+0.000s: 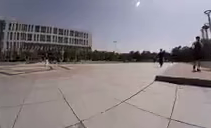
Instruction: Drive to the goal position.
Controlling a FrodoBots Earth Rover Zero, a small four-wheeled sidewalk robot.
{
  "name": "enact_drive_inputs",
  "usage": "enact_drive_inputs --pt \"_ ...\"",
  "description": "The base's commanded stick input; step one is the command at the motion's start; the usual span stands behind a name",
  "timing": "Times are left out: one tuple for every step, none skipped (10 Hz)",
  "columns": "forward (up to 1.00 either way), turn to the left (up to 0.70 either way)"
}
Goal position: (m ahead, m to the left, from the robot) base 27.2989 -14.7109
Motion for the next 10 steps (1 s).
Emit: enact_drive_inputs --pt "1.00 -0.20" --pt "1.00 0.00" --pt "1.00 0.00" --pt "1.00 0.00" --pt "1.00 0.00" --pt "1.00 -0.11" --pt "1.00 -0.37" --pt "1.00 -0.31" --pt "1.00 0.00" --pt "1.00 0.00"
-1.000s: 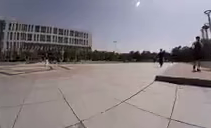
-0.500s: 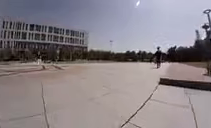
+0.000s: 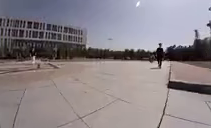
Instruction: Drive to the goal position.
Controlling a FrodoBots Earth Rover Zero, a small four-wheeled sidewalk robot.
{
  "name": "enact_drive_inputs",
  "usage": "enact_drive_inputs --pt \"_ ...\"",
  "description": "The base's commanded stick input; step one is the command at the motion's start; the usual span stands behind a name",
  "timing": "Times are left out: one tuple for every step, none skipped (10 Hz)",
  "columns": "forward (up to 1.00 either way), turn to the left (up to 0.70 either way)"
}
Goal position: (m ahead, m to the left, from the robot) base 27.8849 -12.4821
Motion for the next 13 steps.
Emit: enact_drive_inputs --pt "1.00 0.00" --pt "1.00 0.00" --pt "1.00 0.00" --pt "1.00 0.00" --pt "1.00 0.00" --pt "1.00 0.00" --pt "1.00 0.00" --pt "1.00 0.00" --pt "1.00 0.00" --pt "1.00 0.00" --pt "1.00 0.00" --pt "1.00 0.00" --pt "1.00 0.00"
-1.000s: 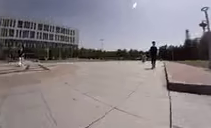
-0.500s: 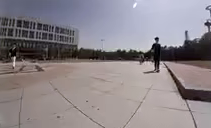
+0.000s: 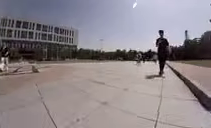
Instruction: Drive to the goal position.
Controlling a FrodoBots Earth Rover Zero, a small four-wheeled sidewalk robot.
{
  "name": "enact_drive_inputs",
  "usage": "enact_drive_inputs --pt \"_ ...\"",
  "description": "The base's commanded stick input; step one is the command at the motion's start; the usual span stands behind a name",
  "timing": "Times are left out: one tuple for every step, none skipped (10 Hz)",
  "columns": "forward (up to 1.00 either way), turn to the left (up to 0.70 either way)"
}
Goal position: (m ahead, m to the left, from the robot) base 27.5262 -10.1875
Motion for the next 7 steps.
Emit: enact_drive_inputs --pt "1.00 0.00" --pt "1.00 -0.03" --pt "1.00 -0.23" --pt "1.00 -0.40" --pt "1.00 -0.40" --pt "1.00 -0.40" --pt "1.00 -0.10"
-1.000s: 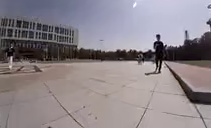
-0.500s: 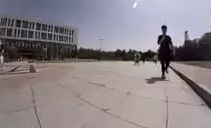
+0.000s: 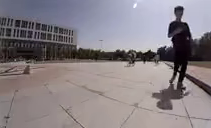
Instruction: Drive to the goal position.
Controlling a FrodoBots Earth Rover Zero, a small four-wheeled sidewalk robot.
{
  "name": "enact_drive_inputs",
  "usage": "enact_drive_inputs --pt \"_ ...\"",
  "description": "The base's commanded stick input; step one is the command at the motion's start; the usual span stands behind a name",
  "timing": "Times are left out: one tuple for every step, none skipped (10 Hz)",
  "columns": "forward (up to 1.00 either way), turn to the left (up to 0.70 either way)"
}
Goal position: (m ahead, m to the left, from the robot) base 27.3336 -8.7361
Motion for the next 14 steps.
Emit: enact_drive_inputs --pt "1.00 0.00" --pt "1.00 0.00" --pt "1.00 0.00" --pt "1.00 0.00" --pt "1.00 0.00" --pt "1.00 0.00" --pt "1.00 0.00" --pt "1.00 0.00" --pt "1.00 0.00" --pt "1.00 0.00" --pt "1.00 0.14" --pt "1.00 0.34" --pt "1.00 0.29" --pt "1.00 0.06"
